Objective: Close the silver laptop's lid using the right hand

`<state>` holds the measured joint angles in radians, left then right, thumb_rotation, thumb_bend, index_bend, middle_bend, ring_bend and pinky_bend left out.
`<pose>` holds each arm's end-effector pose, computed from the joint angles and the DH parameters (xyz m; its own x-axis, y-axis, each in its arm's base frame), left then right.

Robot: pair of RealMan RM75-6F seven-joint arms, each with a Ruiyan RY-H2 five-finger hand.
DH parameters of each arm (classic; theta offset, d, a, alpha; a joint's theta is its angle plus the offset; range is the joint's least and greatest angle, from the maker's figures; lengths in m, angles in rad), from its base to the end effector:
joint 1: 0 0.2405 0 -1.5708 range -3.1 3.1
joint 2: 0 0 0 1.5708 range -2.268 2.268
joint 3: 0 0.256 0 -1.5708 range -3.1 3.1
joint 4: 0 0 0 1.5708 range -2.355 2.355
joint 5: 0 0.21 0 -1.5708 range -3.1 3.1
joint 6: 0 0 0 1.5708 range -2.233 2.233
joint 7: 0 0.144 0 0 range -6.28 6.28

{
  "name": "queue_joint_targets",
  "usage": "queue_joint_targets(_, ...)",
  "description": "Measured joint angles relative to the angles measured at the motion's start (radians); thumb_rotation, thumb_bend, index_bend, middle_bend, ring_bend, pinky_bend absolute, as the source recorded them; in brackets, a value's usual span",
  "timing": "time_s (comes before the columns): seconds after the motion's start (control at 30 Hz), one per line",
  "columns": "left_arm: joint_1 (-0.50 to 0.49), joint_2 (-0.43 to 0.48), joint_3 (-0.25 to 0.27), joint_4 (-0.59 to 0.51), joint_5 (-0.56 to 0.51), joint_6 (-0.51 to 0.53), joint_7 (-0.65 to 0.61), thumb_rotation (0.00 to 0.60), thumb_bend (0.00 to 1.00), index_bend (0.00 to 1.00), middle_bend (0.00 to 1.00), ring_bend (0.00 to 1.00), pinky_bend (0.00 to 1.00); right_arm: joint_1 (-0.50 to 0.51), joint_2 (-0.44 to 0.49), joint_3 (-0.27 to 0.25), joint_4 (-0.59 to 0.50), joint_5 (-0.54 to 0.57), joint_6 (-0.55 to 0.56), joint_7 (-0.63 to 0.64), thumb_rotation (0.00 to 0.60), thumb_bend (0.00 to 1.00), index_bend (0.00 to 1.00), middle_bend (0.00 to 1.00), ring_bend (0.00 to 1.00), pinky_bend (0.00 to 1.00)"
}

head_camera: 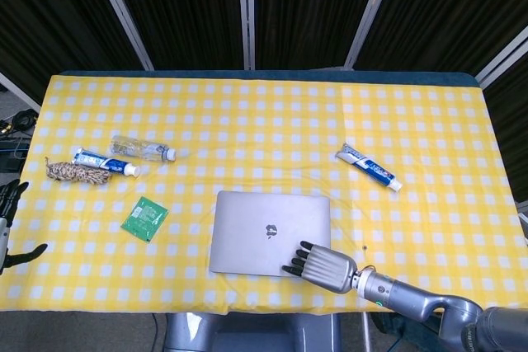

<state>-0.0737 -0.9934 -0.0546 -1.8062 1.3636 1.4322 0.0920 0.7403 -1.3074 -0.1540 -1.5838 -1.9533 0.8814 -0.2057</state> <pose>-0.3029 0.1747 0.1802 0.3989 0.0710 0.9143 0.9068 0.1181 -0.4048 -0.1728 -0.2333 -0.0071 0.8364 -0.0651 0.5443 -0.2617 -0.9199 0.2921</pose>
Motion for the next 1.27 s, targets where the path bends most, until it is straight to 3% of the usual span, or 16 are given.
queue_joint_targets(0.23, 0.0, 0.0, 0.0, -0.001, 0.0, 0.001, 0.001, 0.6, 0.0, 0.0, 0.0, 0.0, 0.0, -0.015, 0.009, 0.004, 0.004, 0.0, 0.071, 0.01, 0.6, 0.99, 0.16, 0.25, 0.23, 0.24)
queue_joint_targets(0.27, 0.0, 0.0, 0.0, -0.001, 0.0, 0.001, 0.001, 0.6, 0.0, 0.0, 0.0, 0.0, 0.0, -0.018, 0.013, 0.006, 0.002, 0.0, 0.089, 0.014, 0.6, 0.92, 0.16, 0.24, 0.22, 0.22)
queue_joint_targets(0.33, 0.001, 0.0, 0.001, -0.002, 0.002, 0.002, 0.0, 0.6, 0.0, 0.0, 0.0, 0.0, 0.0, -0.03, 0.025, 0.013, -0.002, 0.002, 0.138, 0.029, 0.6, 0.65, 0.16, 0.22, 0.19, 0.17)
queue_joint_targets(0.4, 0.002, 0.0, 0.002, -0.002, 0.007, 0.004, 0.0, 0.6, 0.0, 0.0, 0.0, 0.0, 0.0, -0.048, 0.04, 0.024, -0.006, 0.008, 0.2, 0.043, 0.6, 0.28, 0.12, 0.16, 0.13, 0.09)
queue_joint_targets(0.47, 0.003, 0.0, 0.006, 0.0, 0.016, 0.008, -0.002, 0.6, 0.0, 0.0, 0.0, 0.0, 0.0, -0.074, 0.054, 0.037, -0.01, 0.02, 0.269, 0.049, 0.6, 0.07, 0.06, 0.07, 0.05, 0.02)
queue_joint_targets(0.5, 0.004, -0.001, 0.008, 0.003, 0.021, 0.009, -0.004, 0.6, 0.0, 0.0, 0.0, 0.0, 0.0, -0.096, 0.065, 0.046, -0.014, 0.031, 0.319, 0.052, 0.6, 0.01, 0.03, 0.03, 0.02, 0.0)
queue_joint_targets(0.6, 0.007, -0.004, 0.016, 0.012, 0.042, 0.013, -0.009, 0.6, 0.0, 0.0, 0.0, 0.0, 0.0, -0.169, 0.096, 0.067, -0.037, 0.077, 0.435, 0.052, 0.6, 0.0, 0.0, 0.0, 0.0, 0.0)
queue_joint_targets(0.9, 0.018, -0.032, 0.031, 0.048, 0.115, 0.054, -0.041, 0.6, 0.0, 0.0, 0.0, 0.0, 0.0, -0.374, 0.162, 0.092, -0.118, 0.267, 0.625, 0.07, 0.6, 0.0, 0.0, 0.0, 0.0, 0.0)
queue_joint_targets(1.27, 0.032, -0.045, 0.045, 0.072, 0.18, 0.1, -0.078, 0.6, 0.0, 0.0, 0.0, 0.0, 0.0, -0.548, 0.121, 0.082, -0.017, 0.34, 0.773, 0.142, 0.6, 0.0, 0.0, 0.0, 0.0, 0.0)
